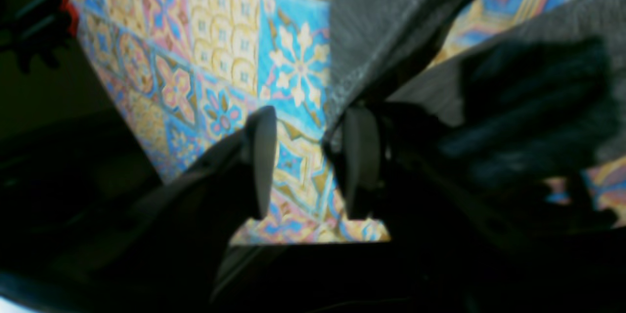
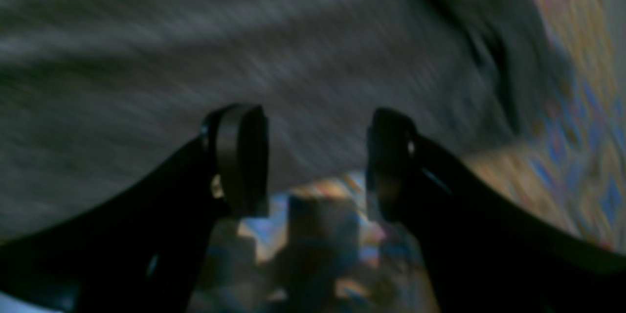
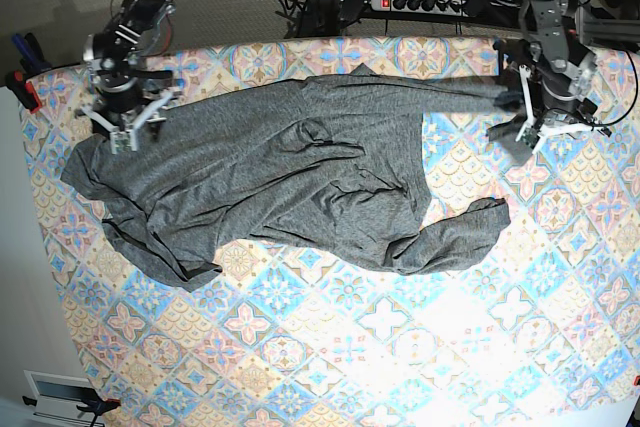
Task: Layout the t-shirt on the table in an organized manner, then fold the t-shirt properly
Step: 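Lift the shirt with both grippers and stretch it apart lengthwise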
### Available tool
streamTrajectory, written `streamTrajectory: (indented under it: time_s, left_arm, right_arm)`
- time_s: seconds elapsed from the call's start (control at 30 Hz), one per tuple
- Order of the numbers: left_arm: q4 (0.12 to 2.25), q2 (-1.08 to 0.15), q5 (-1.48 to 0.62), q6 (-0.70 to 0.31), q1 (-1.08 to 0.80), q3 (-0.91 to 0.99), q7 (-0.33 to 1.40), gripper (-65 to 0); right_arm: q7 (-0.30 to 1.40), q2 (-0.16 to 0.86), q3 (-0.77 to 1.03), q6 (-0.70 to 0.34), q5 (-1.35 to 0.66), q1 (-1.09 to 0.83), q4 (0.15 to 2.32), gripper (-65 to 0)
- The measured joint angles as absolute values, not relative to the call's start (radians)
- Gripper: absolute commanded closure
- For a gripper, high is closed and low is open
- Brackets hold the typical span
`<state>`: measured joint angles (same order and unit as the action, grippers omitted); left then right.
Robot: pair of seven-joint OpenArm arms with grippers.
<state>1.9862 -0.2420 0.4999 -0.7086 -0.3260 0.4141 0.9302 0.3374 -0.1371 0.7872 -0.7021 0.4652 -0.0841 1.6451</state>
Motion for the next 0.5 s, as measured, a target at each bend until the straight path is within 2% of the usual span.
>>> streamTrajectory:
  time_s: [0.17, 0.4, 0.5]
  left_arm:
    - [1.987, -0.233, 0.607, -0.707, -0.323, 0.337, 0.92, -27.6]
    - [2.005, -0.167, 0.62, -0.707, -0.271, 0.325, 0.914, -28.2]
    - [2.008, -0.144, 0.619, -0.707, -0.271, 0.318, 0.914, -28.2]
  right_arm:
    - [0.293, -0.107, 0.838, -0.704, 0.439, 0.074, 1.607, -33.3]
    - [0.326, -0.032, 0.853, -0.697, 0.467, 0.042, 1.462, -33.3]
    - [0.311, 0.044, 0.843, -0.704, 0.45, 0.056, 1.407, -33.3]
